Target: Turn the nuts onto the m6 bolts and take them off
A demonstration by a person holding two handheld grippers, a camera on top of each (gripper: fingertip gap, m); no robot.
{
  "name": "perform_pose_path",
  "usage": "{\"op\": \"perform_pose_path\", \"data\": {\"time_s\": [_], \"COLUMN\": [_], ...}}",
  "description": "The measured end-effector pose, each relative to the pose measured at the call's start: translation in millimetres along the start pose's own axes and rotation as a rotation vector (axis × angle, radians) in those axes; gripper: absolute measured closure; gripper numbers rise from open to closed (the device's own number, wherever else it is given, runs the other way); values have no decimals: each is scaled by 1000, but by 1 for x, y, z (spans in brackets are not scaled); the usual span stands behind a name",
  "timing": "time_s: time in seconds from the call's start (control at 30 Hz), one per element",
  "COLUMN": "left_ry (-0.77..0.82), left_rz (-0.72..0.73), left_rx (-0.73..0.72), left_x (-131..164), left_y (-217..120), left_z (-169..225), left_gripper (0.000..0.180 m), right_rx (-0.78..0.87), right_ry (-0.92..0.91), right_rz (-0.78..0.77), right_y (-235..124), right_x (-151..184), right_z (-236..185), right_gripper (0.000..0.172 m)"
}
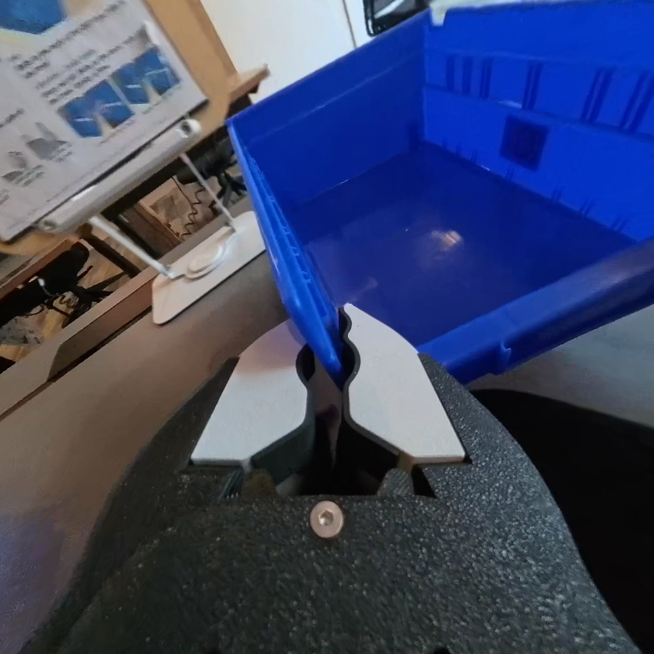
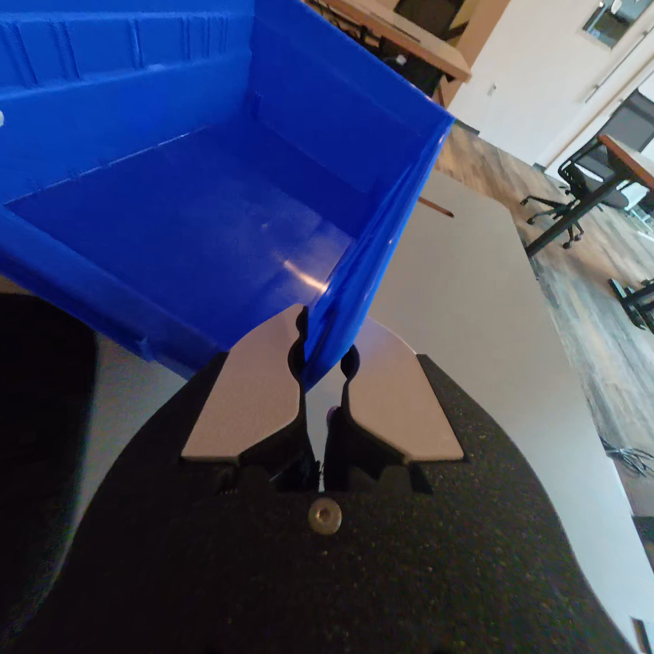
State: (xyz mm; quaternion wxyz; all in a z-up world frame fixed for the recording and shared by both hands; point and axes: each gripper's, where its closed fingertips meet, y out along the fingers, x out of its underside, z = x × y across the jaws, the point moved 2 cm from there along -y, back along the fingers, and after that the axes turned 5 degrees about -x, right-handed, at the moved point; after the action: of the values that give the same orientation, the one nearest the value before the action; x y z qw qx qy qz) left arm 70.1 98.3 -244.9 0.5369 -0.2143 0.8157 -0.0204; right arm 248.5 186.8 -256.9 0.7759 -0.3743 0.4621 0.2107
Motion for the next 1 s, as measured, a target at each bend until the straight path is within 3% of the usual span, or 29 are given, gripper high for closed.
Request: {"op": "perform_pose_path", "data": {"time_s": [0.23, 0.47, 1.0], "left_ry": [93, 120, 103], "left_rz": [-52, -124, -69], "left_rx": [79, 159, 177], "left_x": [-21, -16, -36], "left_y": [35, 60, 68], "left_z": [62, 102, 137], "left_gripper": [169, 167, 158], "right_rx": [48, 73, 53], "right_ry": [18, -9, -32], "right_rz": [-56, -88, -80], "right_y": [-5, -3, 13], "right_x": [40, 56, 72], "right_z": [57, 91, 134], "right_gripper": [157, 158, 160]}}
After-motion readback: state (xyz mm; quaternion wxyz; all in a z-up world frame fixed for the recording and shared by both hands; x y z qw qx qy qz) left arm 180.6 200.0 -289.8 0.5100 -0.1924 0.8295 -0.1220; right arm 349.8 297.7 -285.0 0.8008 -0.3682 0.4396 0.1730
